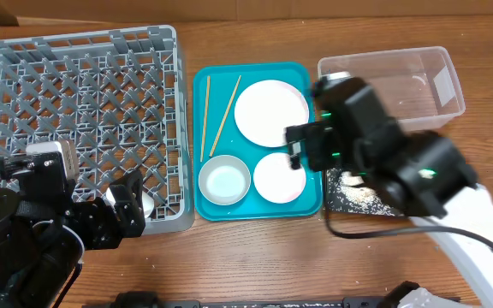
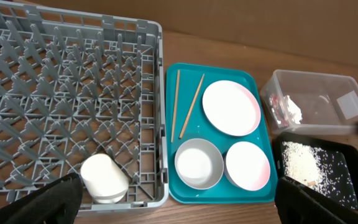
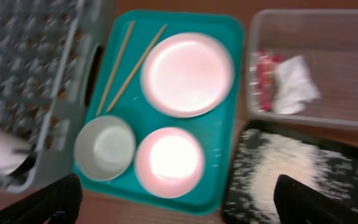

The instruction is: Sort waste into correct bins and load items into the dishwasher

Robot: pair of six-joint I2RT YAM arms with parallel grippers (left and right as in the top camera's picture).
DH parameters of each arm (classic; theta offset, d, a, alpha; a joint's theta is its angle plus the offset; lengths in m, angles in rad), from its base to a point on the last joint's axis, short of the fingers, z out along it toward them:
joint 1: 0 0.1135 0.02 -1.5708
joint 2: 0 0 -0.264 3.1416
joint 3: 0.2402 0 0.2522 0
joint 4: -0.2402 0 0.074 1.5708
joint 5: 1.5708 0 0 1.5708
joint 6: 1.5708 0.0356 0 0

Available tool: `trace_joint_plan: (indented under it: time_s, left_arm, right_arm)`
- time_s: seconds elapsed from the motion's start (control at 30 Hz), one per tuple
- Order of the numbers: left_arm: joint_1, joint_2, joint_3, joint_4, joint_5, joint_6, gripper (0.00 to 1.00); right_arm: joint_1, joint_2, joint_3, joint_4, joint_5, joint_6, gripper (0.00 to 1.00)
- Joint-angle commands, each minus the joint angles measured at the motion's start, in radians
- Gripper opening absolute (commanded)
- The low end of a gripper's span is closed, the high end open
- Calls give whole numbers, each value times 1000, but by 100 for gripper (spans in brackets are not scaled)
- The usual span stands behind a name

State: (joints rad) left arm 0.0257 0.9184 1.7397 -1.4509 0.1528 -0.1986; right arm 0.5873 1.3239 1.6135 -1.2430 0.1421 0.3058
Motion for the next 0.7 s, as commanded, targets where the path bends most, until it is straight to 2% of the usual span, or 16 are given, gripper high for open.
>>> trace_joint_plan:
  time_s: [0.0, 0.1, 0.2, 0.27, 0.47, 0.67]
  left_arm:
    - [-7, -3, -2, 2, -6, 19, 100]
    - [-7, -3, -2, 2, -6, 19, 100]
    - [-7, -3, -2, 2, -6, 19, 100]
    - [-7, -3, -2, 2, -6, 19, 100]
    - [-7, -3, -2, 2, -6, 19, 100]
    - [-7, -3, -2, 2, -6, 19, 100]
  right_arm:
    - [-124, -156, 4, -8, 53, -65, 100]
    - [-186, -238, -4, 10, 45, -179, 100]
    - [-266, -381, -94, 132, 43, -324, 100]
    - [-332, -460, -180, 198, 34, -325, 100]
    - [-513, -708, -609, 531, -60, -325, 100]
    - [-565, -941, -1064, 872, -71, -324, 100]
